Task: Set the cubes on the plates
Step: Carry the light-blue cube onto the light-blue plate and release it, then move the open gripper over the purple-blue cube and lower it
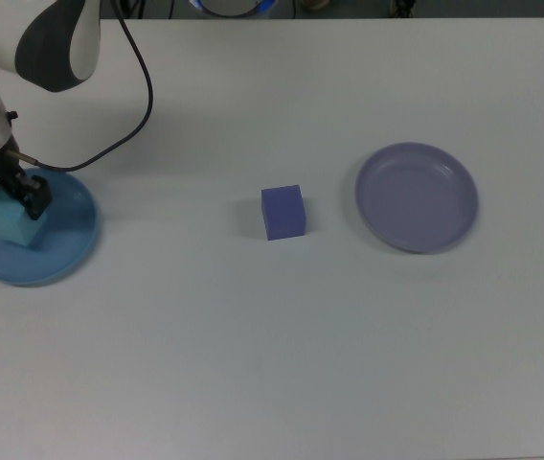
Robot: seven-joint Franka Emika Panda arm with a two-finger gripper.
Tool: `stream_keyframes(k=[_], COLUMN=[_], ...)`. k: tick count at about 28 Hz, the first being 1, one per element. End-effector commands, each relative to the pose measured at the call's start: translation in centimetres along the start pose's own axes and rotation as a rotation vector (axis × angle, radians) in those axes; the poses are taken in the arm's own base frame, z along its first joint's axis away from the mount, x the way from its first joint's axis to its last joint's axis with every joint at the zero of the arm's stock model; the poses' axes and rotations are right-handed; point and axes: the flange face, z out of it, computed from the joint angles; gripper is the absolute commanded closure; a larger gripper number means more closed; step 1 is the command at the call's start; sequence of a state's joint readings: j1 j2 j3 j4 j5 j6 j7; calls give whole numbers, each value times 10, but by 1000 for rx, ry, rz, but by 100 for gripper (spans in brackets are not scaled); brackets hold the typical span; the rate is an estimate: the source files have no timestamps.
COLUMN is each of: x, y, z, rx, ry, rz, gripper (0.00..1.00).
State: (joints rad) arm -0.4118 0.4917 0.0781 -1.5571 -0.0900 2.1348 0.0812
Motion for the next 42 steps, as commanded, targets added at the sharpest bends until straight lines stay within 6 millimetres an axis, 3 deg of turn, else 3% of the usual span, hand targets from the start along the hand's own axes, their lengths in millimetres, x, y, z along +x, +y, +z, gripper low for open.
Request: stream_keyframes(k=[1, 7, 11, 12, 14, 16, 17, 21, 22, 26, 30, 35, 42], x=[-1, 0, 0, -3, -8, -14, -23, -44, -57, -85, -126, -148, -162], y=[-8, -9, -21, -46, -76, -96, -122, -177, -199, -242, -294, -330, -352], z=[-7, -9, -22, -32, -43, -46, -45, -50, -55, -59, -62, -57, -29], rx=[7, 13, 23, 34, 44, 47, 48, 47, 45, 31, 17, 4, -21], ry=[10, 13, 29, 40, 50, 34, -1, -52, -83, -150, -183, -186, -177], rz=[-28, -27, -49, -79, -118, -143, -181, -264, -300, -380, -493, -558, -607], gripper=[0, 0, 0, 0, 0, 0, 0, 0, 0, 0, 0, 0, 0])
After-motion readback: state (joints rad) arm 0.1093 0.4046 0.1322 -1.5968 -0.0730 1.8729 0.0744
